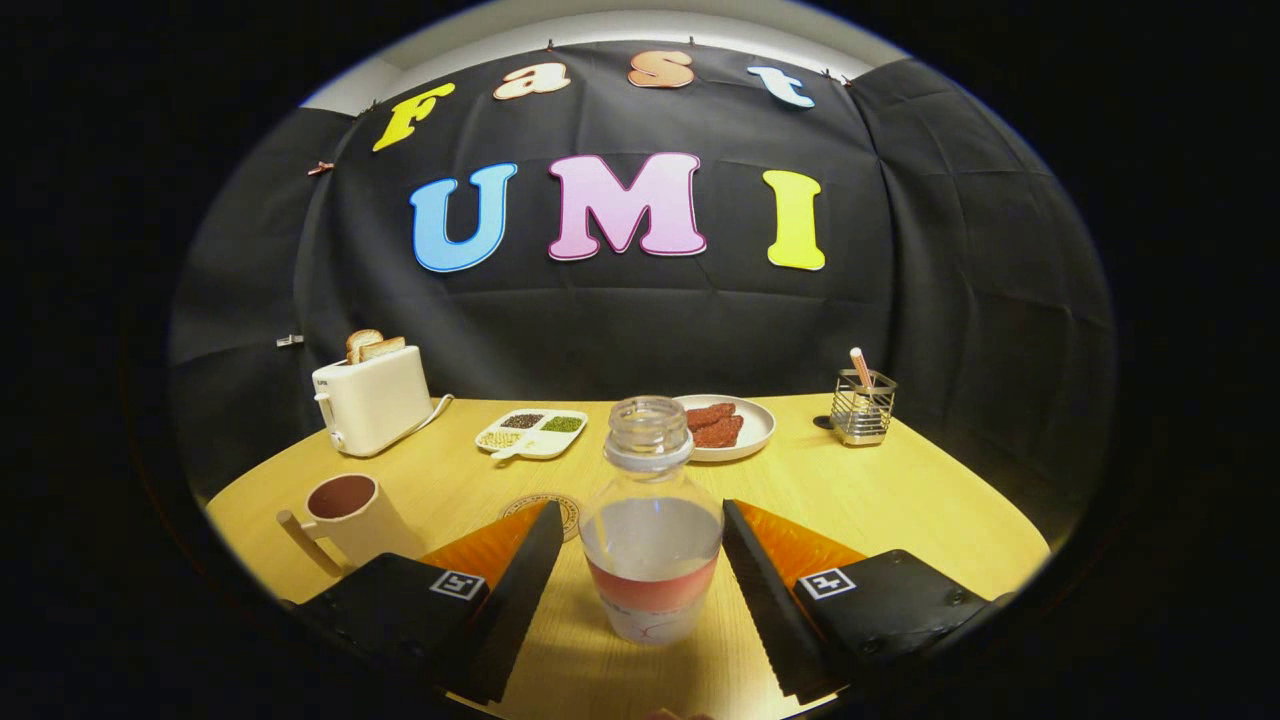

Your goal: Take the bottle from table, then pour the juice into the cup, finally place the bottle on the coaster

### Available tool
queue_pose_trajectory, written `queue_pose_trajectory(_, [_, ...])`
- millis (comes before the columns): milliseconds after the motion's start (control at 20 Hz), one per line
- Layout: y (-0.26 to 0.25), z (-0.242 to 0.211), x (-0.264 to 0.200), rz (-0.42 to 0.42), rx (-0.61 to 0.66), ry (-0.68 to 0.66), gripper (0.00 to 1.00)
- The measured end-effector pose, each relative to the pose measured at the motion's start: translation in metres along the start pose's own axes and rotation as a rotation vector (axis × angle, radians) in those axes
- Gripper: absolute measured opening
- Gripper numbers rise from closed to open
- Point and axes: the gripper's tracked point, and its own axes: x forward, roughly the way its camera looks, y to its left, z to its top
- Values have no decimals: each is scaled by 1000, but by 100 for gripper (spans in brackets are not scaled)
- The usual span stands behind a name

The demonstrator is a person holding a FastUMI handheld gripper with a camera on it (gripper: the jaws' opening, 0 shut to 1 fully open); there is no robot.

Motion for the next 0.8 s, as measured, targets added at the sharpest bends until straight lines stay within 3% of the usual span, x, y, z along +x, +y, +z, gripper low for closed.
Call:
queue_pose_trajectory(400, [-6,-15,13,-16,24,17,97])
queue_pose_trajectory(550, [-6,-14,15,-11,-1,2,78])
queue_pose_trajectory(800, [7,-9,14,41,-22,43,76])
